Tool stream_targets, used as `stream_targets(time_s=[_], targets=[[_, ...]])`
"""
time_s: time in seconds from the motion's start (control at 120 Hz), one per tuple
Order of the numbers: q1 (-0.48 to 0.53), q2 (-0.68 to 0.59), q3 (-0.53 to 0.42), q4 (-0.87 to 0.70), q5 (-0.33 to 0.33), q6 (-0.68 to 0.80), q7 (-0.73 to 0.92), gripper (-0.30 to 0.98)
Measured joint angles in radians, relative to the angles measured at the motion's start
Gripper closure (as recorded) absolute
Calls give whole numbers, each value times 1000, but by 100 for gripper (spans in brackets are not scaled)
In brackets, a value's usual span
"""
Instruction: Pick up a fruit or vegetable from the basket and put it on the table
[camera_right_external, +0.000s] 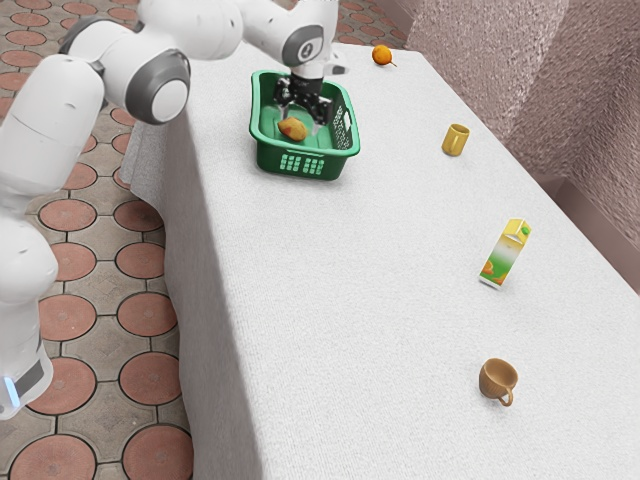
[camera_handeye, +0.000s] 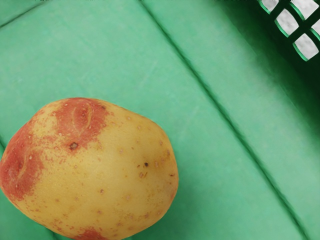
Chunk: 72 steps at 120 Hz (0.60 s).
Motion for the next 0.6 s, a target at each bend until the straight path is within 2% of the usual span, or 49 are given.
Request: stream_targets(time_s=[0.6], targets=[[13,62,46,2,-2,118,-33,4]])
